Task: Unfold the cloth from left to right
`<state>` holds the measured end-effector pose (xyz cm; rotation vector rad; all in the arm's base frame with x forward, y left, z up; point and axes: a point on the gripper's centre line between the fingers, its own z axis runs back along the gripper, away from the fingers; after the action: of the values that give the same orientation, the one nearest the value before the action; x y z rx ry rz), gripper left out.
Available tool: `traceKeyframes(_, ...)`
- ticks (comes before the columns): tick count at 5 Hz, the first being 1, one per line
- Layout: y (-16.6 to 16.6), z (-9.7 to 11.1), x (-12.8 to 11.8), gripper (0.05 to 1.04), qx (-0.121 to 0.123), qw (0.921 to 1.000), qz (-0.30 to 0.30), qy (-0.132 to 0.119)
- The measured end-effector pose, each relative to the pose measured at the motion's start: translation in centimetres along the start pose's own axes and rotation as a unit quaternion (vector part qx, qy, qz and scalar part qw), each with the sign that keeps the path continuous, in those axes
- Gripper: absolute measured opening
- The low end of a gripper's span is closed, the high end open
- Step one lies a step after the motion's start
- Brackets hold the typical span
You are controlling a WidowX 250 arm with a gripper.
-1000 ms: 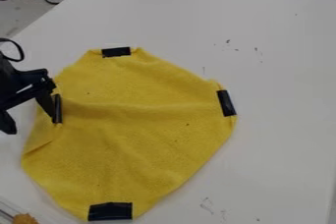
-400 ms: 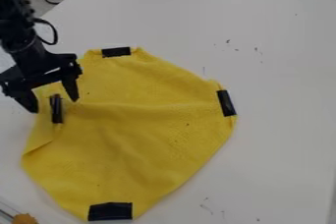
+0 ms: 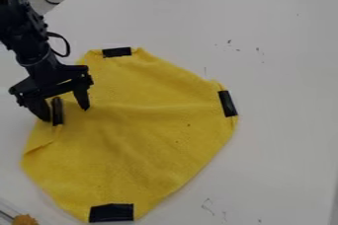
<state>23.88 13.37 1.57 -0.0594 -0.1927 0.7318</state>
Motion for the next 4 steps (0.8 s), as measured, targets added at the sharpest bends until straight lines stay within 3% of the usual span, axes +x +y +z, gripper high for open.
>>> traceKeyframes(1, 0.46, -0.15, -0.08, 0.651, 0.001, 1.0000, 0.000, 0.005)
traceKeyframes(3, 0.42, -0.15, -0.16, 0.180, -0.001, 1.0000, -0.004, 0.008)
traceKeyframes(4, 0.74, -0.37, -0.22, 0.070, -0.007, 0.9999, 0.002, 0.013)
